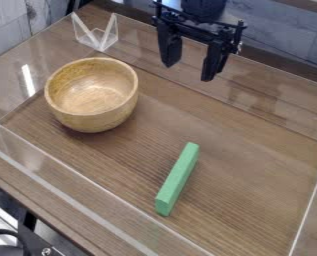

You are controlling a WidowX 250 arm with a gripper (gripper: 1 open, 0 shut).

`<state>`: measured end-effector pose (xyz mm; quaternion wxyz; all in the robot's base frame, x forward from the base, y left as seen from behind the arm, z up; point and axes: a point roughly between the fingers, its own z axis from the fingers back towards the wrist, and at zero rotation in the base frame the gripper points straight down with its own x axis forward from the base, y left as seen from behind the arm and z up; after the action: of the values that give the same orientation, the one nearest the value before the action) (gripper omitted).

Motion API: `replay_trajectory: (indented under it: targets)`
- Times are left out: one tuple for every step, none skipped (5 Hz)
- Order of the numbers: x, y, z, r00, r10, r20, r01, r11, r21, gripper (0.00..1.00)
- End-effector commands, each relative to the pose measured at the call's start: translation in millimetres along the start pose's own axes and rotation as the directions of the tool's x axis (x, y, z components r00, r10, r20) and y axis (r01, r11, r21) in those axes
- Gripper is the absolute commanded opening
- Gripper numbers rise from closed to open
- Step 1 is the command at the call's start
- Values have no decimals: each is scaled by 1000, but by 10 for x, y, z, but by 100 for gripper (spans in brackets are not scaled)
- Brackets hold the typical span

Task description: Put green object into wooden bowl

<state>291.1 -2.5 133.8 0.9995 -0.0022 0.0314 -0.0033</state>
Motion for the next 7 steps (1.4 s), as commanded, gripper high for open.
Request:
replay_trajectory:
  targets:
    - [-53, 51, -144, 999, 24, -27, -25, 1000, -7, 100]
    - [-176, -17, -312, 998, -50, -48, 50, 999, -10, 100]
    - [-293, -158, -472, 993, -108, -41, 107, 994, -15, 100]
    - [-418, -296, -632, 999, 29, -17, -29, 999, -28, 100]
    - [-465, -372, -806, 989, 147, 13, -146, 988, -44, 100]
    - [-456, -335, -1050, 985, 169, 39, -166, 984, -60, 100]
    - [-433, -318, -1093, 982, 171, 76, -165, 984, -70, 100]
